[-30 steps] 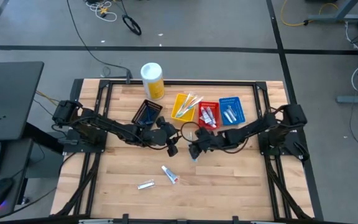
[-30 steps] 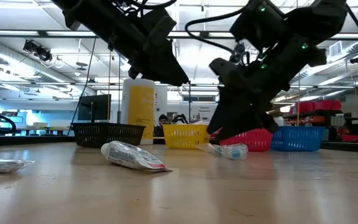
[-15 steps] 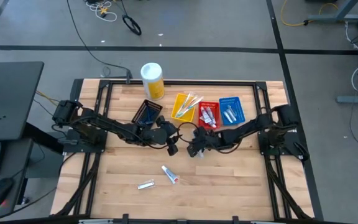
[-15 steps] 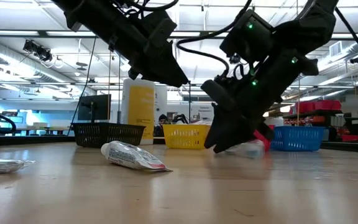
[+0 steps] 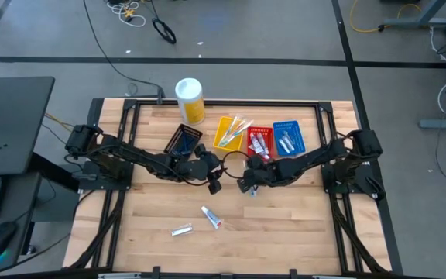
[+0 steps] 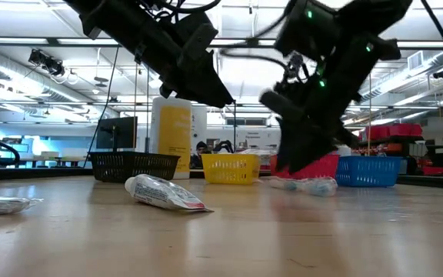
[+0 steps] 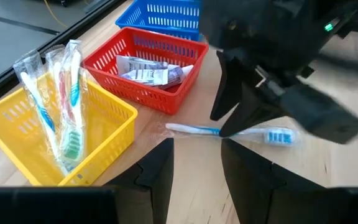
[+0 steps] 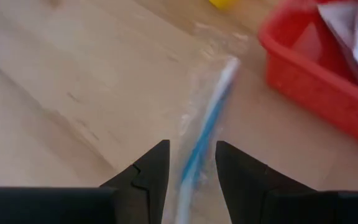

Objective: Pick & Place Travel size toiletries
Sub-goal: Put the blue toothbrush into the yellow bin

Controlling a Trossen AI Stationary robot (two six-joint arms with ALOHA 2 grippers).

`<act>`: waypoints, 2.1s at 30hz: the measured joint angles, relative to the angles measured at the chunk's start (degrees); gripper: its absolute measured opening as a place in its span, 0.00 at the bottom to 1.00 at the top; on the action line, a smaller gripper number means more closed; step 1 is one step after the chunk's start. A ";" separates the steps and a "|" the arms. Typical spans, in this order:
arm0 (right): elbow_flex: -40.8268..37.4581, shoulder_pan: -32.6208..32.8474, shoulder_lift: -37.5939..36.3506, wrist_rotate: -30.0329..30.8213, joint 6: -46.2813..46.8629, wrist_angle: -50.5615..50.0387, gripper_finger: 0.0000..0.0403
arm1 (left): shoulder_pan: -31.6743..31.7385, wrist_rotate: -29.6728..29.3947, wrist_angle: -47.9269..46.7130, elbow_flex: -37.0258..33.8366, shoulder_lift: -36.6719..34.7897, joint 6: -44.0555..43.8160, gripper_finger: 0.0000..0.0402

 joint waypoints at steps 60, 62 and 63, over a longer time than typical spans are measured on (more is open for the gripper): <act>-3.11 -1.48 -2.82 -22.85 -32.16 25.51 0.06 | 0.44 24.31 -1.77 0.11 5.80 24.59 0.45; -3.11 -1.84 -2.80 -23.45 -31.82 25.49 0.06 | 0.47 23.39 -1.63 0.11 5.87 24.59 0.41; -3.11 -2.04 -2.82 -23.60 -31.45 25.49 0.06 | 0.49 22.86 -1.60 0.11 5.79 24.61 0.39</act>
